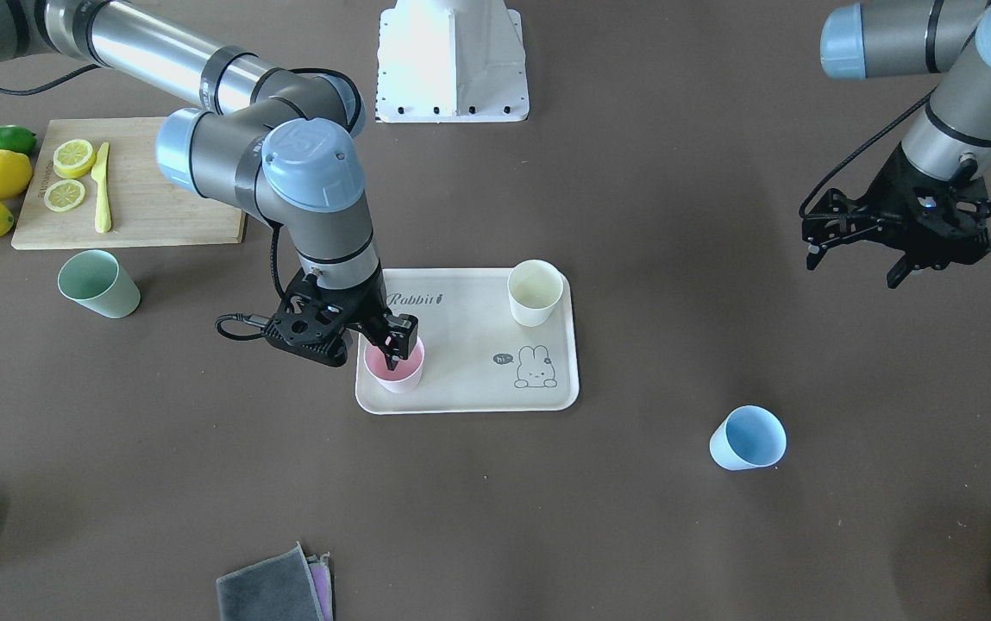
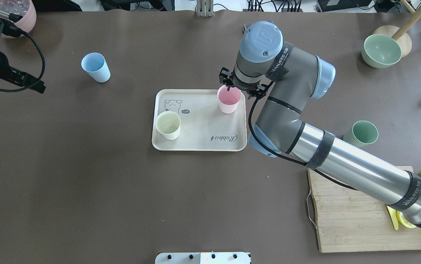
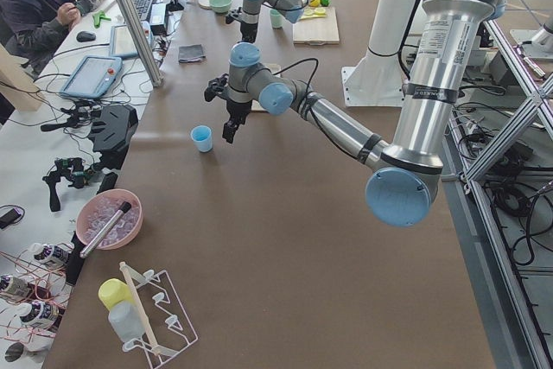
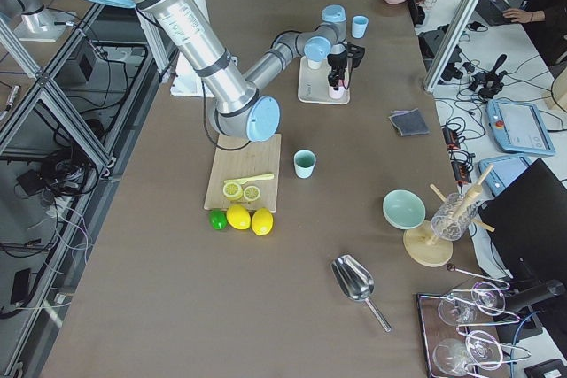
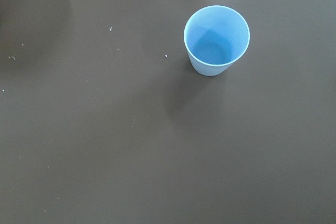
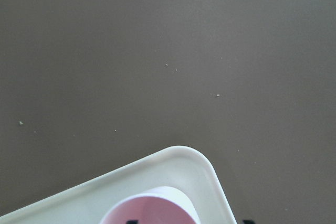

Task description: Place all cups on tray

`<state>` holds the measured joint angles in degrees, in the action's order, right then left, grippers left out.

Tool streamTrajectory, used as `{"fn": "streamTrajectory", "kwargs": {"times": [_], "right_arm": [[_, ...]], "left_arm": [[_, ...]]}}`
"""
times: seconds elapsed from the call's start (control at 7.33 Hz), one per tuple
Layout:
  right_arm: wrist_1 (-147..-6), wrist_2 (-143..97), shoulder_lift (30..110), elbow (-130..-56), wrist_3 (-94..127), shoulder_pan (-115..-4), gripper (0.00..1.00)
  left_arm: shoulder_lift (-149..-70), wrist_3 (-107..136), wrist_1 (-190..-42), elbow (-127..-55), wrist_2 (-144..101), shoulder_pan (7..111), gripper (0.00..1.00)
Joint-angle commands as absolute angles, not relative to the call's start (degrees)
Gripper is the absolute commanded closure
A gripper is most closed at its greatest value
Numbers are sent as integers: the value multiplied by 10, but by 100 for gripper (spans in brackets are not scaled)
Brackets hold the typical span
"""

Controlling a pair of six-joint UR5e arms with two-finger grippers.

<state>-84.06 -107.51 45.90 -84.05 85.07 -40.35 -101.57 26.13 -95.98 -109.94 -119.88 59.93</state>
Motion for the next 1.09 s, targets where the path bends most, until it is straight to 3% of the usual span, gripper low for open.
{"fn": "streamTrajectory", "kwargs": {"times": [0.0,0.27,0.55,0.95], "right_arm": [[-930,-1131,499,-942,751,-463,0],[-943,-1170,623,-1066,657,-518,0],[-943,-1200,721,-1145,569,-572,0],[-935,-1222,801,-1192,491,-596,0]], "left_arm": [[-1070,264,-960,-1032,-1199,601,2],[-1154,283,-981,-915,-1200,608,2],[-1221,352,-1046,-796,-1222,618,2],[-1264,384,-1156,-663,-1225,615,2]]}}
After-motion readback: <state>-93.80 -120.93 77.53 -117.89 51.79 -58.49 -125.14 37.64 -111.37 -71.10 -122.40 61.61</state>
